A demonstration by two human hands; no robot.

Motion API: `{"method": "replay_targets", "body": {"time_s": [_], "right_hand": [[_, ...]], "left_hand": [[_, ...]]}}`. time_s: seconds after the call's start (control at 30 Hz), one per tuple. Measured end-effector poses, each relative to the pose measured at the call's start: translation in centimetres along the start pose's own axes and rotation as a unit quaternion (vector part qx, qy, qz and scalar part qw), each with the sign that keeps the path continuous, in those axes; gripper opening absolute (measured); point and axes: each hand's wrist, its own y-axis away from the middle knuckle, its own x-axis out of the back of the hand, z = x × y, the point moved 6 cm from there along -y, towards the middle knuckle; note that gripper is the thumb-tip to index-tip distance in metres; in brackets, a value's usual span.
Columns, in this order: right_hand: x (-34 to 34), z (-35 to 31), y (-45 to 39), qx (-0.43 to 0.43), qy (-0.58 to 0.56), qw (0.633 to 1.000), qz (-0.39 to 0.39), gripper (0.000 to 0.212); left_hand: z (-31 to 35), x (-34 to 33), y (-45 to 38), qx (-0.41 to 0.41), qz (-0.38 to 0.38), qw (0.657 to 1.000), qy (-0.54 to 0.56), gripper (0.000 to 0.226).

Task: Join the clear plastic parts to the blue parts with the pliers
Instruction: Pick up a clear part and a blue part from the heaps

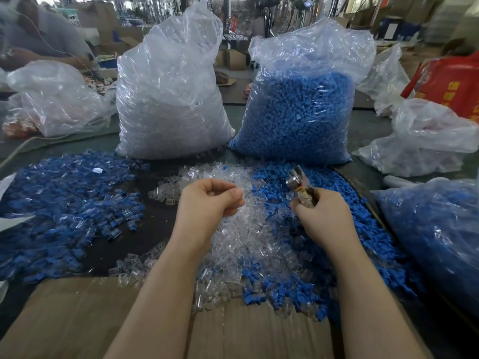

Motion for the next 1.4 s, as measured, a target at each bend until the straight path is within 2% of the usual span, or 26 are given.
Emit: {"method": "replay_targets", "body": {"time_s": [0.1,0.23,0.33,0.47,0.53,0.63,0.73,0.8,1.03,1.4], "right_hand": [[-0.1,-0.6,0.2,0.008,-0.119,0.993,-0.014,0.018],[0.0,-1.8,0.6,0.033,-0.154,0.987,-0.019,0.016],[0.1,-2.1,0.6,0.047,-0.112,0.992,-0.019,0.015],[0.4,-1.2,0.3,0.028,0.099,0.995,0.022,0.021],[0.8,-0.4,0.1,-0.007,0.158,0.987,0.034,0.021],[0.7,0.8,-0.3,-0.038,0.213,0.976,-0.022,0.019],[0.1,1.3,-0.3,-0.044,0.221,0.969,-0.099,0.012],[-0.1,1.3,-0.2,-0.047,0.242,0.962,-0.116,0.011],[-0.7,0.7,0.6,-0.037,0.267,0.959,-0.085,0.013],[-0.8,0.9,0.4,-0.04,0.263,0.959,-0.095,0.016]], "left_hand": [[-0.1,-0.8,0.3,0.004,-0.014,1.0,0.012,0.014],[-0.1,-1.6,0.7,0.003,-0.016,1.0,0.022,0.012],[0.0,-1.8,0.8,0.001,-0.014,1.0,0.018,0.011],[0.0,-1.5,0.7,-0.001,-0.01,1.0,0.005,0.012],[-0.1,-1.4,0.7,0.001,-0.01,1.0,0.001,0.013],[-0.1,-1.3,0.6,0.002,-0.008,1.0,-0.002,0.012],[-0.2,-1.3,0.6,0.002,-0.008,1.0,-0.003,0.013],[-0.2,-1.2,0.6,0.002,-0.007,1.0,-0.004,0.014],[-0.2,-1.1,0.6,0.003,-0.01,1.0,-0.002,0.014],[-0.1,-1.4,0.6,0.002,-0.014,1.0,-0.006,0.012]]}}
